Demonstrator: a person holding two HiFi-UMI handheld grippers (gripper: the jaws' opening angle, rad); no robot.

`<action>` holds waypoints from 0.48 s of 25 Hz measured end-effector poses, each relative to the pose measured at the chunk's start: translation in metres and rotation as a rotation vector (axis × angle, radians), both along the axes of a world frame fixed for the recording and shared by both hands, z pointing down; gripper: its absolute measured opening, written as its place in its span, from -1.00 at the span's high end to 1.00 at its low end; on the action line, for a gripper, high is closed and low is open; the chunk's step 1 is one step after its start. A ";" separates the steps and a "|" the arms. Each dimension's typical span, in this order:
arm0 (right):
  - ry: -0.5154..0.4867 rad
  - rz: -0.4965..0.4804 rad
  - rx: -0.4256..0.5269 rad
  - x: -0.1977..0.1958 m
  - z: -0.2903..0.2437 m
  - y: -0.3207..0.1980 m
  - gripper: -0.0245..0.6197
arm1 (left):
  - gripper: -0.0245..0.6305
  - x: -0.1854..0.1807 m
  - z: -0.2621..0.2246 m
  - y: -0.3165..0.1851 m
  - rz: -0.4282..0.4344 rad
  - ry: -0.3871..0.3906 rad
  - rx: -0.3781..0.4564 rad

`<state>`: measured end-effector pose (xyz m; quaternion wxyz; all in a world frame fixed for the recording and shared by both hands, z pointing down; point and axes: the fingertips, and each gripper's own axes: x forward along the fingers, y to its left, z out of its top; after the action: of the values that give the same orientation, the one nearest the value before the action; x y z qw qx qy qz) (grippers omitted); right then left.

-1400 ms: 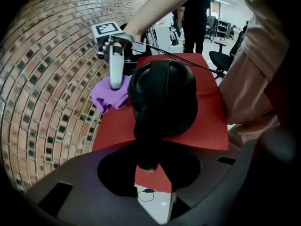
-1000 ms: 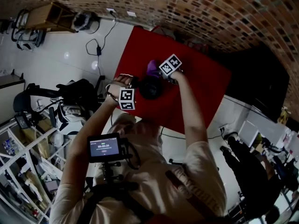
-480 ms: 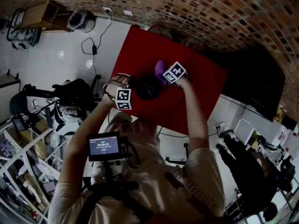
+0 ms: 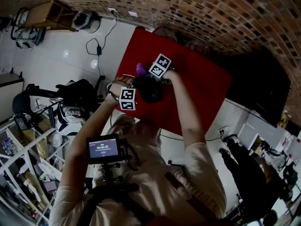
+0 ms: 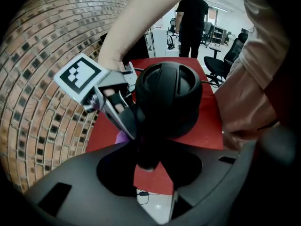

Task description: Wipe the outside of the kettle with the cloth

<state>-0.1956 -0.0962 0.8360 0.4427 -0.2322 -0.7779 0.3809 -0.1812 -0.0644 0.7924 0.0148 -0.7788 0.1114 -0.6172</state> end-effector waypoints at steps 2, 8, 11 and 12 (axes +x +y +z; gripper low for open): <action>0.079 0.008 -0.007 -0.003 0.030 0.003 0.64 | 0.50 0.000 0.000 0.000 -0.007 0.007 -0.002; 0.249 -0.013 0.085 0.019 0.079 -0.011 0.64 | 0.48 -0.002 0.001 -0.001 -0.051 0.035 0.002; 0.360 0.035 0.113 0.059 0.097 -0.026 0.64 | 0.47 -0.005 0.002 0.001 -0.065 0.046 -0.007; 0.396 0.057 0.125 0.078 0.102 -0.030 0.64 | 0.47 -0.006 0.002 0.002 -0.073 0.051 -0.013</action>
<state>-0.1178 -0.1259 0.9383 0.5894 -0.1029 -0.7041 0.3824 -0.1873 -0.0625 0.7944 -0.0156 -0.7897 0.1358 -0.5981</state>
